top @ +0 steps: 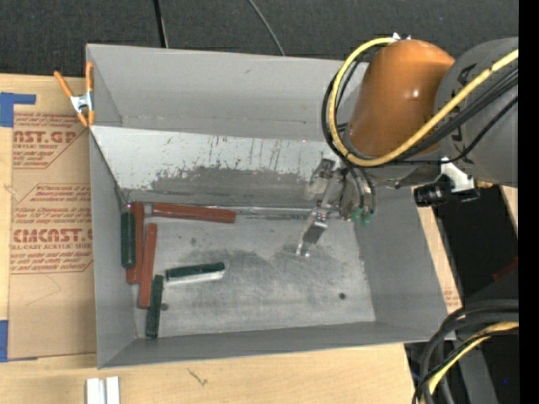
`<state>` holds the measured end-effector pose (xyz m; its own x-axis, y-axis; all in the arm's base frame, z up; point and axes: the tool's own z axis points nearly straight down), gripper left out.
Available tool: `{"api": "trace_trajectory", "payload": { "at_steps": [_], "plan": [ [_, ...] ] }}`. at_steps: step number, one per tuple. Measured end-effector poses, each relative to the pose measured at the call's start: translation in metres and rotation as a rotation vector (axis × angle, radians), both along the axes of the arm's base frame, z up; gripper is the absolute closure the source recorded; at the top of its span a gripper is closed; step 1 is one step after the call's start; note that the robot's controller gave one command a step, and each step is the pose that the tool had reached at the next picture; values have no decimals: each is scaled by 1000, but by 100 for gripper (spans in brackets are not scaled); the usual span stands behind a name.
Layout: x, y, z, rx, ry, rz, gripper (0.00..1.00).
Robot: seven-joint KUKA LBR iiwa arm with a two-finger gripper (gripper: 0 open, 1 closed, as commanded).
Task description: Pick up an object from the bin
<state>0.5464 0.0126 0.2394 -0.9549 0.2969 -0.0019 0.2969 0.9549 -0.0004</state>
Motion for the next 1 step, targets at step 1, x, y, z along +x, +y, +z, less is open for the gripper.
{"api": "trace_trajectory", "payload": {
  "at_steps": [1],
  "plan": [
    [0, 1, 0, 0, 0, 1, 0]
  ]
}}
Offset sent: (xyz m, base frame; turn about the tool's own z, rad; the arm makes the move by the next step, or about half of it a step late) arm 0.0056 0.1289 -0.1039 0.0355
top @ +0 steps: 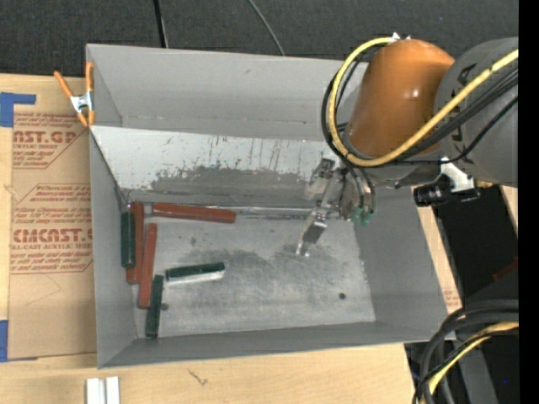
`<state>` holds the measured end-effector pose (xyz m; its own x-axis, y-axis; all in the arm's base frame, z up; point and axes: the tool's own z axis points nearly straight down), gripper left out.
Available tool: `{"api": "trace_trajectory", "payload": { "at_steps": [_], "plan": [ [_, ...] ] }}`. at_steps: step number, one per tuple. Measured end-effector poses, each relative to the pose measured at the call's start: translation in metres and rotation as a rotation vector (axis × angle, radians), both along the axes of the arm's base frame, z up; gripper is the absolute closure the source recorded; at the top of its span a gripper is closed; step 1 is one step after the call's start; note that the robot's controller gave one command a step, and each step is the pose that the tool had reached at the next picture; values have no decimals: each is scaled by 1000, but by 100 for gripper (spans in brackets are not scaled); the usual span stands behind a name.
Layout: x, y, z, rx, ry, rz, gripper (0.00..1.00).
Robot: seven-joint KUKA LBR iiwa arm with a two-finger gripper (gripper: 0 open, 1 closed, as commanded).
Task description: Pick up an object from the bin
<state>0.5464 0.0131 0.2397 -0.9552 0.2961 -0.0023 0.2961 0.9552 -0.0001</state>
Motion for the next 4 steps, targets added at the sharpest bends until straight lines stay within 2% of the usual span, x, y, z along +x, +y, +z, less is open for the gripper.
{"api": "trace_trajectory", "payload": {
  "at_steps": [1, 2, 3, 4],
  "plan": [
    [4, 40, -33, -1, -7, -19, 0],
    [-18, 62, -83, 2, -1, 118, 0],
    [25, 93, -162, 2, -7, 232, 100],
    [25, 93, -162, 2, -7, 232, 100]
  ]
}}
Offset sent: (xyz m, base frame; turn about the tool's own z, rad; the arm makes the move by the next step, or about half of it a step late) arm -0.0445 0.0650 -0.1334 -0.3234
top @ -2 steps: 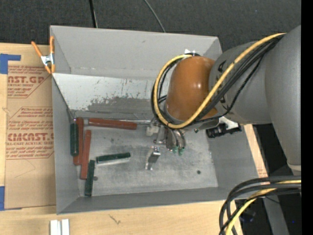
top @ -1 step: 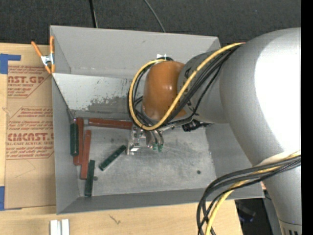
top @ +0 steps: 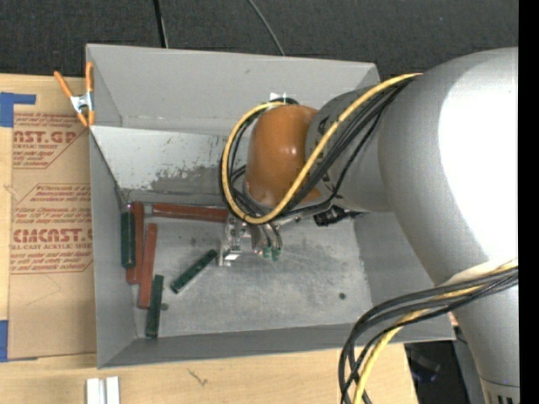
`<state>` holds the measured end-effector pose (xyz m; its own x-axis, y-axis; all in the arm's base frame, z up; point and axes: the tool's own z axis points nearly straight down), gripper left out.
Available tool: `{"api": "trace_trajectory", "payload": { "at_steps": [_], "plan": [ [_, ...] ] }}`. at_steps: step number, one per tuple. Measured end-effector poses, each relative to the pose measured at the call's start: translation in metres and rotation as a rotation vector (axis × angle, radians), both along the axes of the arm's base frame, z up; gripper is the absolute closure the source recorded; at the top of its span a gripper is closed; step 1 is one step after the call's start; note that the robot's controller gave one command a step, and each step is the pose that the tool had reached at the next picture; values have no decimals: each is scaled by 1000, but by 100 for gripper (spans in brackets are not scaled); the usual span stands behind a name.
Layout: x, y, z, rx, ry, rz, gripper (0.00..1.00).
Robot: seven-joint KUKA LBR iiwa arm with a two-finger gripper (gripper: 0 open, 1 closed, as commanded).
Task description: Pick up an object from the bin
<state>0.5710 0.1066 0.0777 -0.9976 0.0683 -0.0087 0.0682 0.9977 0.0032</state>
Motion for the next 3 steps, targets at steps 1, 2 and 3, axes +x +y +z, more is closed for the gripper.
{"api": "trace_trajectory", "payload": {
  "at_steps": [1, 2, 3],
  "plan": [
    [-1, 0, 2, 0, 1, -3, 100],
    [5, 23, 1, -4, 6, 304, 0],
    [11, 28, -1, -2, -6, 326, 100]
  ]
}}
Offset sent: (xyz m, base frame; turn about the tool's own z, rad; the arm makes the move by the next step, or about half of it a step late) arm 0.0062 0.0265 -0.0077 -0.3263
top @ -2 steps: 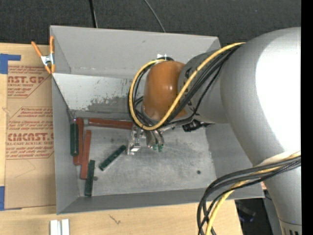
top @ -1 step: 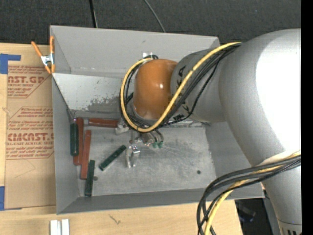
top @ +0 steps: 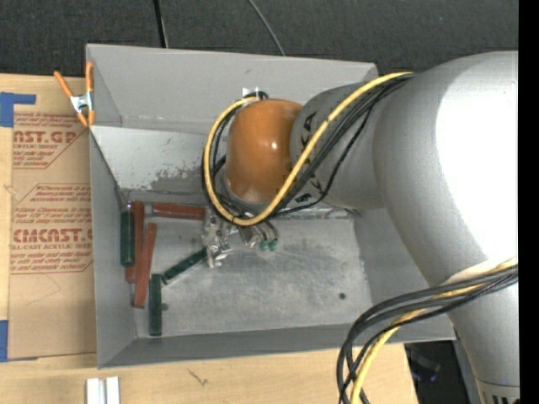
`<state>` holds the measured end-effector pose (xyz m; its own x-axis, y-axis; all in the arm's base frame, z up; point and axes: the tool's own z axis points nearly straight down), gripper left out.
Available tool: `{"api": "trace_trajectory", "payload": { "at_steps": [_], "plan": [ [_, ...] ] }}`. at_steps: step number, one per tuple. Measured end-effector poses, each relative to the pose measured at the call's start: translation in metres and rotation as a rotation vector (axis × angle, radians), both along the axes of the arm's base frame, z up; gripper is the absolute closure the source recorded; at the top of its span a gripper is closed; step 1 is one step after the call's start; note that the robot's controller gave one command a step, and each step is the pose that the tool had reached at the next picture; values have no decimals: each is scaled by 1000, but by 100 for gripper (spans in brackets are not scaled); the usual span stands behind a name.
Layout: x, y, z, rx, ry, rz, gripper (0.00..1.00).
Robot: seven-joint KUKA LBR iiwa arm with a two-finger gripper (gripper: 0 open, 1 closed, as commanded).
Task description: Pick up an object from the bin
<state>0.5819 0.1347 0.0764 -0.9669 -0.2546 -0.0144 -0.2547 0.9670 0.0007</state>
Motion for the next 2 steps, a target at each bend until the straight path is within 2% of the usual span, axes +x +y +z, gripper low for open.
{"api": "trace_trajectory", "payload": {
  "at_steps": [1, 2],
  "plan": [
    [0, 0, 0, 0, 0, 0, 100],
    [-25, 38, 143, -3, 10, -8, 100]
  ]
}}
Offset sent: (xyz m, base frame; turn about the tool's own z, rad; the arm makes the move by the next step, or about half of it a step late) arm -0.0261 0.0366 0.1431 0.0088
